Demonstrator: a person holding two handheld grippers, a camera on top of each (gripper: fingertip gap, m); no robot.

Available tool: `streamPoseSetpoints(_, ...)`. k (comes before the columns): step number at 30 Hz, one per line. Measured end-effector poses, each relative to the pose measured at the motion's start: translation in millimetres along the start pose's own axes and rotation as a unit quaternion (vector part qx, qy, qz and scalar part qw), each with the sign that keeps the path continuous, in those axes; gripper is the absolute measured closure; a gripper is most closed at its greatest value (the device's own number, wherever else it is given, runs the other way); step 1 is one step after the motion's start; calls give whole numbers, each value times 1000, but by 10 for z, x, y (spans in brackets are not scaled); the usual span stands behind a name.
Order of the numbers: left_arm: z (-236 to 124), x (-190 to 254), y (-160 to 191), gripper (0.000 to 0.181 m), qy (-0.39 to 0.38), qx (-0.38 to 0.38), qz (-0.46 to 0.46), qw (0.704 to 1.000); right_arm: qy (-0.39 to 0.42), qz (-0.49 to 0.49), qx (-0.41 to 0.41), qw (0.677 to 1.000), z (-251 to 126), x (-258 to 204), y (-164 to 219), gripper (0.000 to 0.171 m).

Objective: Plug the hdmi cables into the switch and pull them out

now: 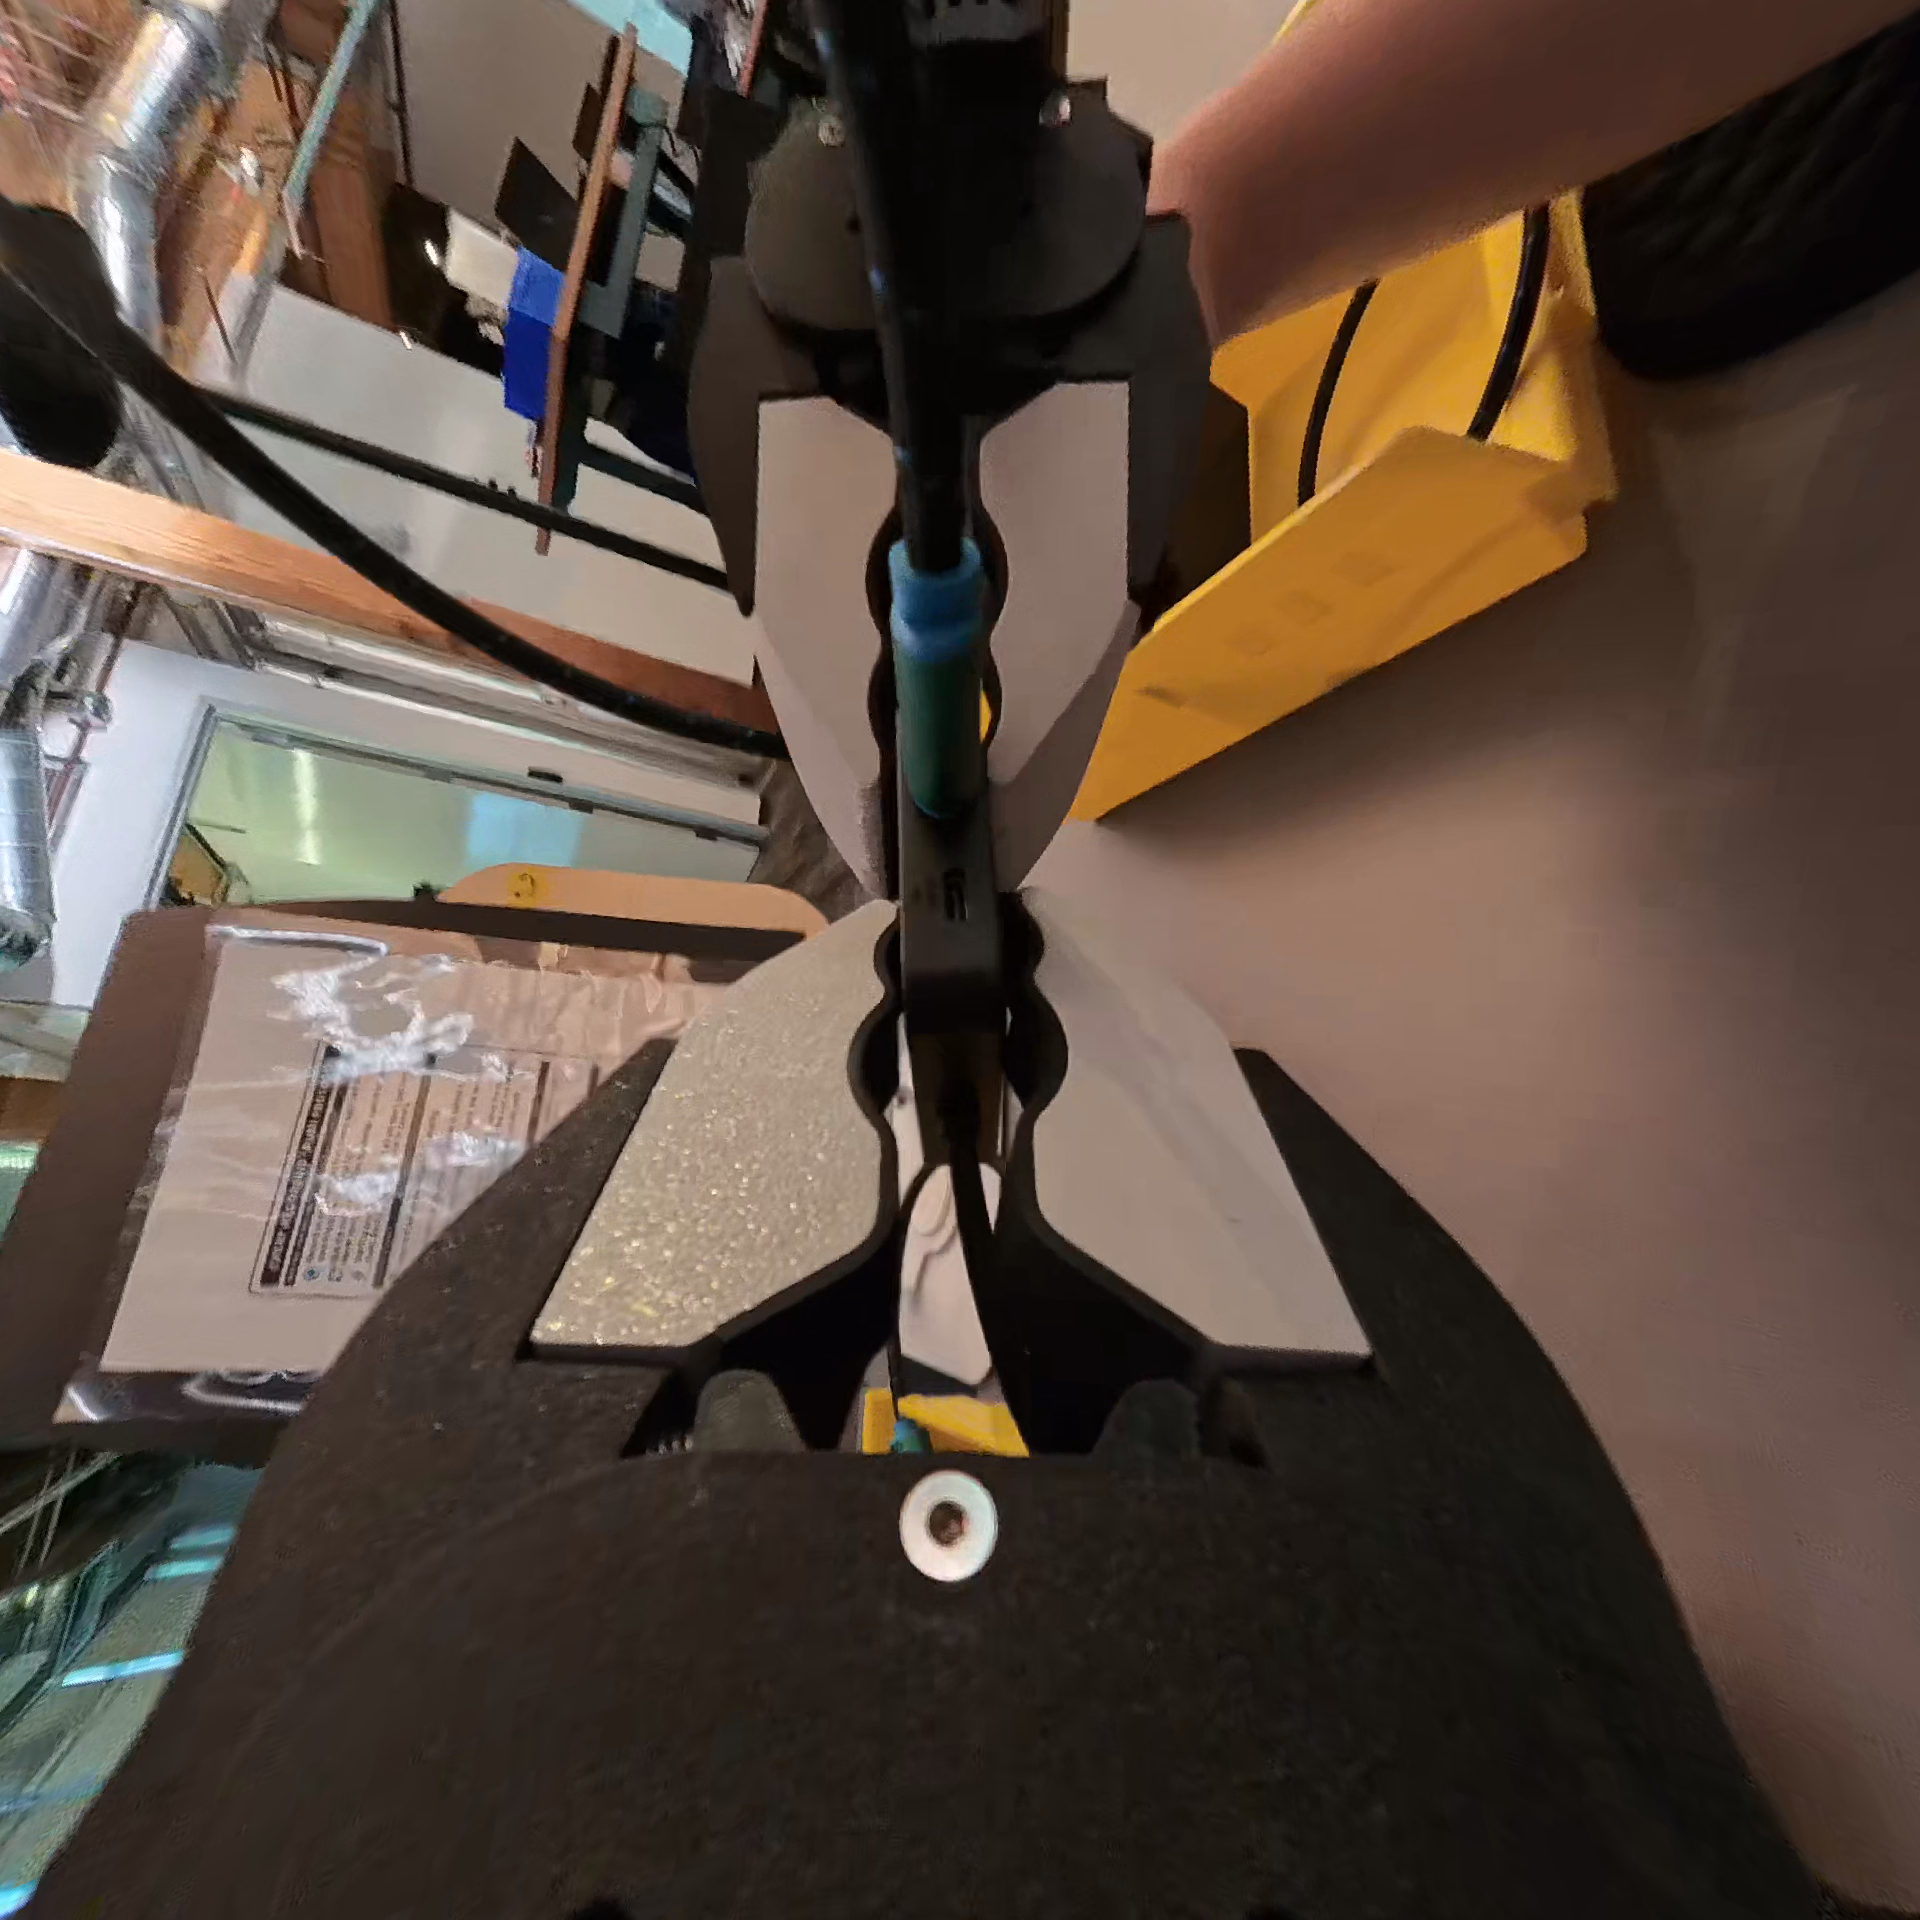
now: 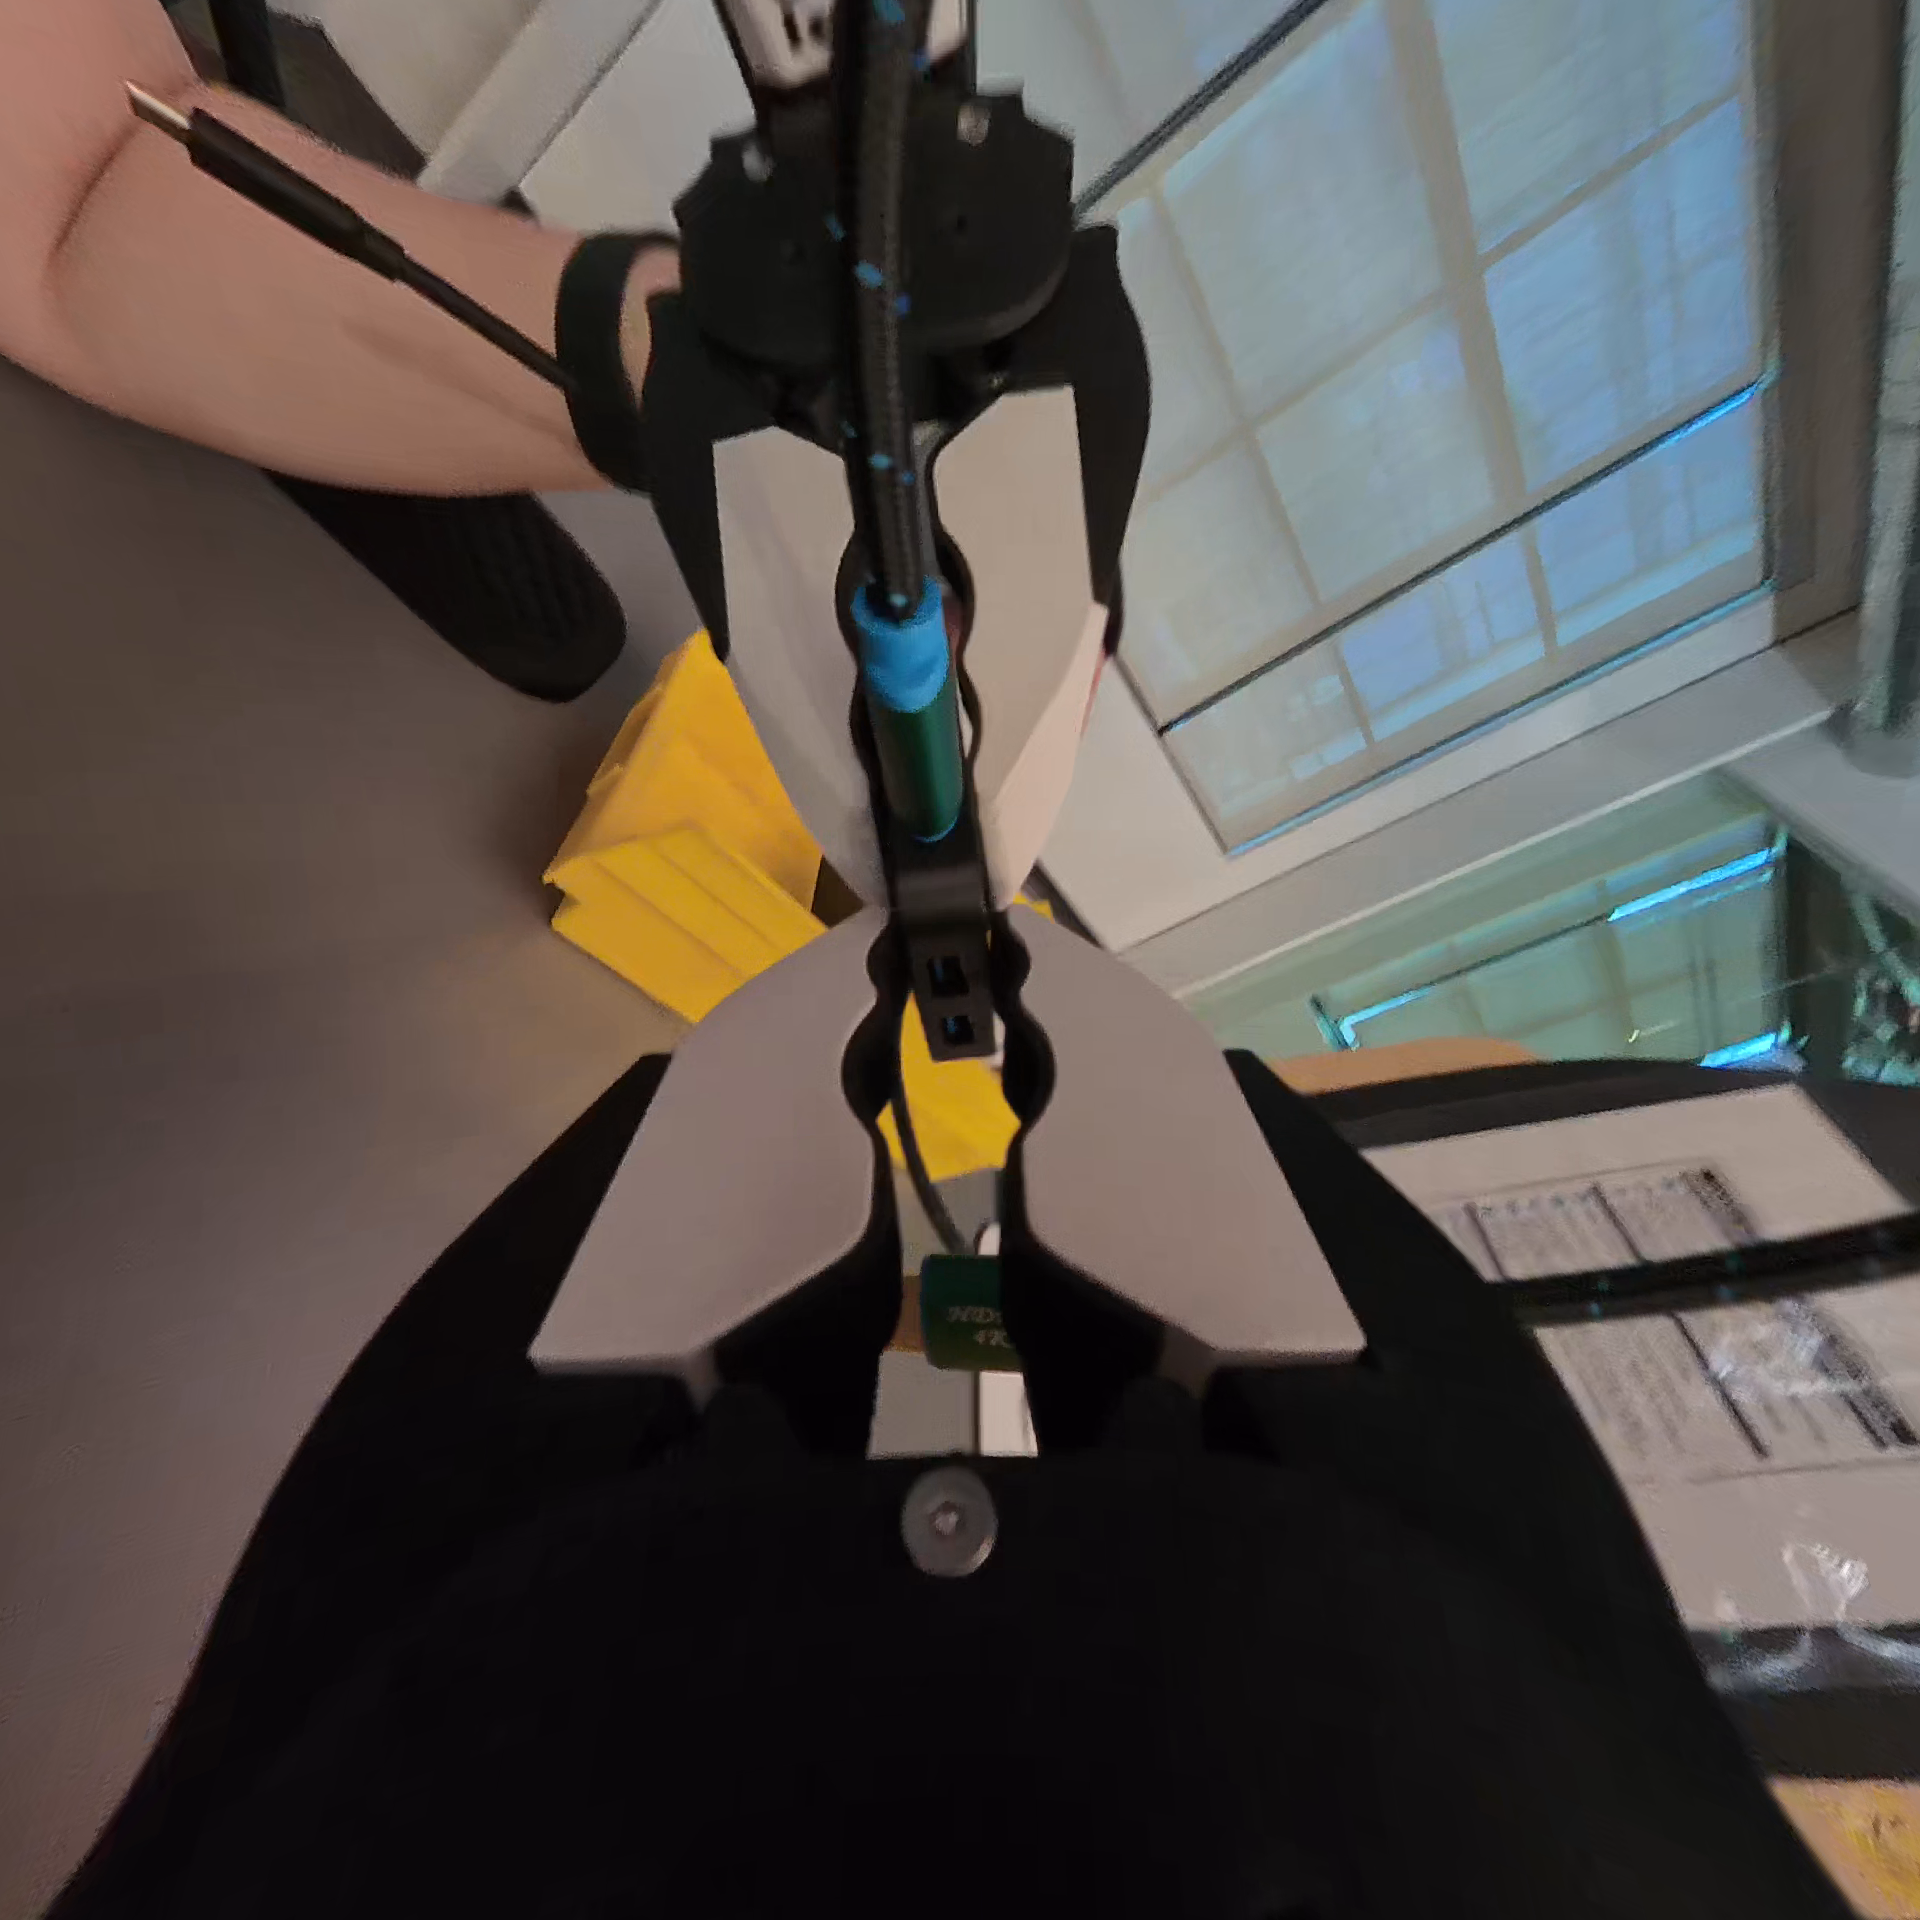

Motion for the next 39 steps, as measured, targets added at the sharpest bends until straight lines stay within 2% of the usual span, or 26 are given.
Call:
streamPoseSetpoints(2,32,-27,80,168,-11,-41,-2,999,18,18,-42,999,-35,47,68,154)
streamPoseSetpoints(5,-1,-141,242,167,-68,-90,-10,994,99,82,-85,988,-158,236,73,153)
streamPoseSetpoints(9,-52,-289,405,168,-165,-134,-31,977,169,227,-75,956,-43,377,-63,122)
streamPoseSetpoints(12,-28,-313,471,168,-208,-191,-2,959,237,267,-96,929,180,326,-108,123)
streamPoseSetpoints(14,22,-289,486,168,-211,-208,15,955,288,253,-119,916,266,270,-121,131)
streamPoseSetpoints(16,83,-256,478,168,-209,-217,21,953,322,228,-133,909,290,239,-129,131)
streamPoseSetpoints(20,223,-177,435,168,-203,-227,43,952,324,276,-139,894,302,221,-47,132)
streamPoseSetpoints(22,295,-131,401,168,-198,-228,58,952,317,292,-143,891,290,219,12,148)
streamPoseSetpoints(23,325,-111,388,168,-196,-232,67,951,311,300,-139,891,287,215,32,150)
streamPoseSetpoints(26,365,-81,408,168,-193,-251,83,945,292,307,-156,892,270,221,94,149)
streamPoseSetpoints(29,393,-48,439,167,-193,-244,90,946,283,329,-139,890,245,221,141,149)
streamPoseSetpoints(31,447,-3,419,160,-190,-232,115,947,266,358,-128,886,281,187,189,149)
streamPoseSetpoints(32,481,27,421,166,-180,-237,117,947,266,358,-133,885,296,166,215,150)
streamPoseSetpoints(35,515,30,498,166,-161,-244,77,953,261,355,-144,886,298,138,314,149)
streamPoseSetpoints(39,527,19,494,167,-181,-242,61,951,262,361,-131,886,272,151,324,149)
Point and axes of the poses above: each gripper's, where its closed fingertips meet, z out along the fingers, y out of its underside, x = y × z across the jaws, the point moved 10 cm from there along -z, back along the fingers, and after that the axes turned 13 degrees about x, right-handed, at the moved point
